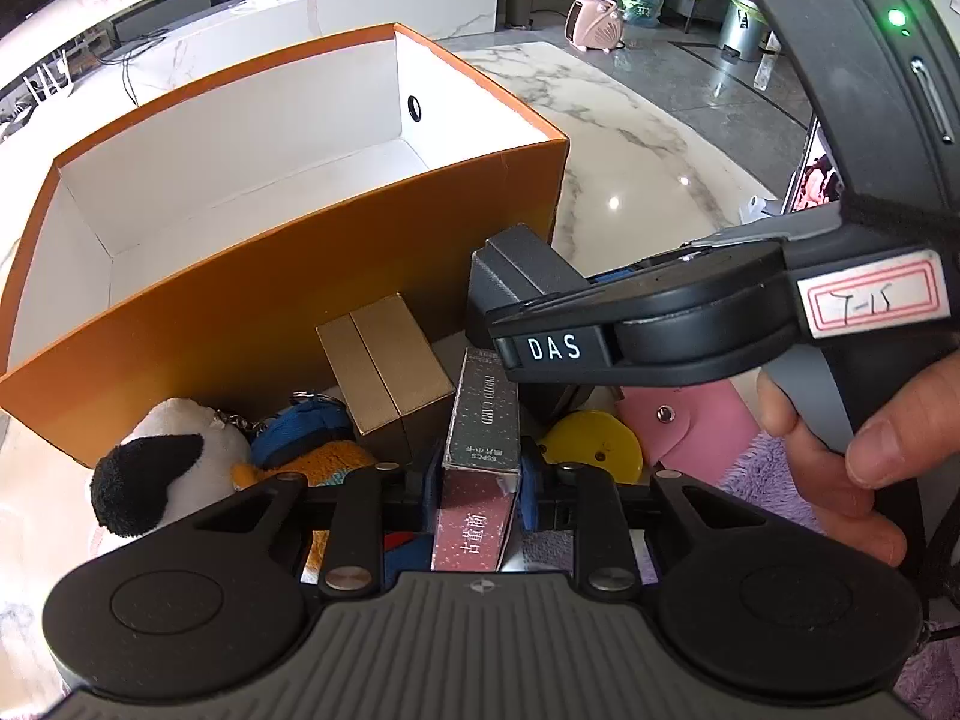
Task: Organize objects
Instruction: 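Grasp and lift grey case with right gripper while left grasps photo card box, then carry both items over orange box while left lowers and releases photo card box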
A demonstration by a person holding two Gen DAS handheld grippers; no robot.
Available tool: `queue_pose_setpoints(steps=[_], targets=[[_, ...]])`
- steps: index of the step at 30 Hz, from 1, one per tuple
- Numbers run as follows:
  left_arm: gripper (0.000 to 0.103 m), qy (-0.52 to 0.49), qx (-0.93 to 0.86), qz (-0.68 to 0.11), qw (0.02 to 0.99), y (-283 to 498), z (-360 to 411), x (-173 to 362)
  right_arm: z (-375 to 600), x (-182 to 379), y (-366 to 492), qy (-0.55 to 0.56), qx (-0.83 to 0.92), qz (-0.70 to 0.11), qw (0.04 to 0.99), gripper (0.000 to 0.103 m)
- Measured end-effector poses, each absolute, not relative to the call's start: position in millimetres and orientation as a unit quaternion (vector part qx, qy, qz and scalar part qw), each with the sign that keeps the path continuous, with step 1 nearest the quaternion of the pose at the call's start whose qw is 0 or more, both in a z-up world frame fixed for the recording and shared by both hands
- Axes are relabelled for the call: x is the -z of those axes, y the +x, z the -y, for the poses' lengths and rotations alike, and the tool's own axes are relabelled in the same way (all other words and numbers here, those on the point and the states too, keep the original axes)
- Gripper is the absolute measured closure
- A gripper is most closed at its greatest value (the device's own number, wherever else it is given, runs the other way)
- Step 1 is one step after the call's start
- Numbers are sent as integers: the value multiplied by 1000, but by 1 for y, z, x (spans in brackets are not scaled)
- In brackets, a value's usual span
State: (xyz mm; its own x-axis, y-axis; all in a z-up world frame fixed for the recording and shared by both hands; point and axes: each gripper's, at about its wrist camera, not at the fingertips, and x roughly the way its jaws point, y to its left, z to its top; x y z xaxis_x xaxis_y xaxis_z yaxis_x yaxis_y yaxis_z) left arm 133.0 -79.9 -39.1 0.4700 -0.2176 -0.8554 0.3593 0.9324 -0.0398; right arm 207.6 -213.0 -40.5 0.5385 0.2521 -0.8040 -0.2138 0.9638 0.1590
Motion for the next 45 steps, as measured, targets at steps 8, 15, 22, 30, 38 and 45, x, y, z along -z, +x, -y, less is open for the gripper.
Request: queue_pose_setpoints(steps=[8,15,22,30,38,45], targets=[[75,23,165,-469,868,122,65,23,211,17,191,-4,-127,-426,896,64],[75,-41,168,-426,888,113,39,-17,206,-14,177,-11,-132,-391,911,64],[76,-90,158,-381,907,125,2,-51,187,-45,177,-14,-160,-359,919,67],[76,-132,116,-335,926,164,-33,-73,161,-89,194,-4,-190,-303,934,67],[76,-183,53,-352,917,216,-57,-36,133,-79,247,24,-164,-308,937,67],[76,-196,16,-414,889,236,-65,15,123,-20,290,24,-137,-378,915,67]])
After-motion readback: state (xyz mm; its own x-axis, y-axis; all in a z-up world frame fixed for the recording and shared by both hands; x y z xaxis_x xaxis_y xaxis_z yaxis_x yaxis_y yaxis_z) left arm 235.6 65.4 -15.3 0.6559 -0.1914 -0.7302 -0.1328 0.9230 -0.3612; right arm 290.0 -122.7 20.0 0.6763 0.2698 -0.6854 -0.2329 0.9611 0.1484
